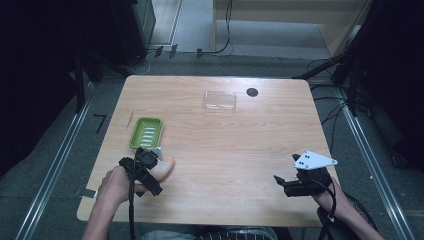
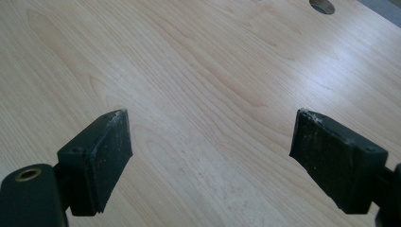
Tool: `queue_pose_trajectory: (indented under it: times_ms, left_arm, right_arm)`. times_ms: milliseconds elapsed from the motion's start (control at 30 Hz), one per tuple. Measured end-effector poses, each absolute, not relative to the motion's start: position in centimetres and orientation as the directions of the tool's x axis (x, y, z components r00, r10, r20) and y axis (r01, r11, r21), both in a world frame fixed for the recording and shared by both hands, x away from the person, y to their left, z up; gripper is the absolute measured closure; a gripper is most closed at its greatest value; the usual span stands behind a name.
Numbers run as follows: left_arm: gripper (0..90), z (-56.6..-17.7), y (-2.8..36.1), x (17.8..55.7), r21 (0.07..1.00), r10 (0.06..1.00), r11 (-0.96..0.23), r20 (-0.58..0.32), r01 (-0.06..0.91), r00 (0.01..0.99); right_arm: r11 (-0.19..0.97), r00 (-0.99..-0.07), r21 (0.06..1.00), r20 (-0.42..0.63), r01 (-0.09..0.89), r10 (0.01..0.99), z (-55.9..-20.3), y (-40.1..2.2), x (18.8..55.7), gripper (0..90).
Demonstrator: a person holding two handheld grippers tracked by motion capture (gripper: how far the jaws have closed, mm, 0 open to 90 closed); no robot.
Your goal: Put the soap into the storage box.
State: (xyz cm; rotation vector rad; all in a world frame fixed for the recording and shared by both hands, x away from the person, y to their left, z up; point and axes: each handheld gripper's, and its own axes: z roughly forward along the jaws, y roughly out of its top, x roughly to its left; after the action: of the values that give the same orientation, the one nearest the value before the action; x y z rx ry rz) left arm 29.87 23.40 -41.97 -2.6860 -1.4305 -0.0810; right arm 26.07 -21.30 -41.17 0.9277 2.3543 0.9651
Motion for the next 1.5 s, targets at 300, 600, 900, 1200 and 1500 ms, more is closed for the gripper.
queue_pose_trajectory:
  times_ms: [300,600,900,1200,1500]
  left_arm:
    - [0.0,-42.2,23.0,30.8,-0.070,0.822,-0.560,0.081,0.826,0.564]
    - [0.0,-42.3,22.8,31.6,-0.073,0.821,-0.562,0.075,0.824,0.566]
    - [0.0,-42.5,22.7,32.4,-0.080,0.823,-0.559,0.065,0.825,0.564]
    - [0.0,-42.6,22.4,33.2,-0.075,0.825,-0.558,0.059,0.826,0.563]
    - [0.0,-42.6,22.8,33.9,-0.054,0.835,-0.548,0.030,0.835,0.549]
  right_arm:
    - [0.534,-0.684,0.734,-0.132,0.419,0.717,-41.2,-21.3,26.1,13.4]
    - [0.534,-0.684,0.733,-0.131,0.420,0.718,-41.2,-21.3,26.1,13.4]
    - [0.537,-0.687,0.732,-0.131,0.420,0.715,-41.2,-21.3,26.1,13.4]
    - [0.536,-0.685,0.731,-0.130,0.422,0.717,-41.2,-21.3,26.1,13.4]
    - [0.535,-0.684,0.732,-0.128,0.423,0.718,-41.2,-21.3,26.1,13.4]
